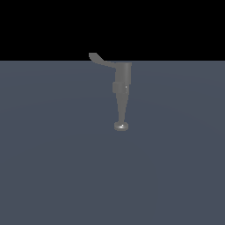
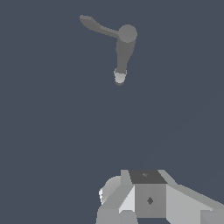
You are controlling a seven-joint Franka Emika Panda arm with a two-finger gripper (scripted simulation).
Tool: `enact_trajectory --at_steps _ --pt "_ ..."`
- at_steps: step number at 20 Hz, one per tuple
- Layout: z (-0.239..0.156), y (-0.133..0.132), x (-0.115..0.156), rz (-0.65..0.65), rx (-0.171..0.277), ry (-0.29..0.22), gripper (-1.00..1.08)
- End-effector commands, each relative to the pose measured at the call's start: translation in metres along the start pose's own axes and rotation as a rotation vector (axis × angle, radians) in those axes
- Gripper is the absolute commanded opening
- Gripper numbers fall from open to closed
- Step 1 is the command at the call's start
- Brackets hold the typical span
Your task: Turn on the faucet by rotating a designated handle.
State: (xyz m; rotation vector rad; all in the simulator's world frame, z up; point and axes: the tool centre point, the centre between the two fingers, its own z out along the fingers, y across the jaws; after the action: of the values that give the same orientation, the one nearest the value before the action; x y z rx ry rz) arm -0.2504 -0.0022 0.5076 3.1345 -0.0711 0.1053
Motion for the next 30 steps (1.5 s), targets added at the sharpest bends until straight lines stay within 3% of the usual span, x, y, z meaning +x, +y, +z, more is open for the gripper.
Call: enact_trajectory --at_steps 1,10,17,30 --pt "0.0 0.0 0.0 0.0 0.0 0.0 -1.0" --pt "0.004 -0.005 0.0 -0.009 0.045 -0.003 -1.0" --pt "0.004 -0.005 0.003 0.003 0.046 -0.004 -1.0" --pt "0.008 -0.01 0.04 0.181 0.067 -0.02 -1.0"
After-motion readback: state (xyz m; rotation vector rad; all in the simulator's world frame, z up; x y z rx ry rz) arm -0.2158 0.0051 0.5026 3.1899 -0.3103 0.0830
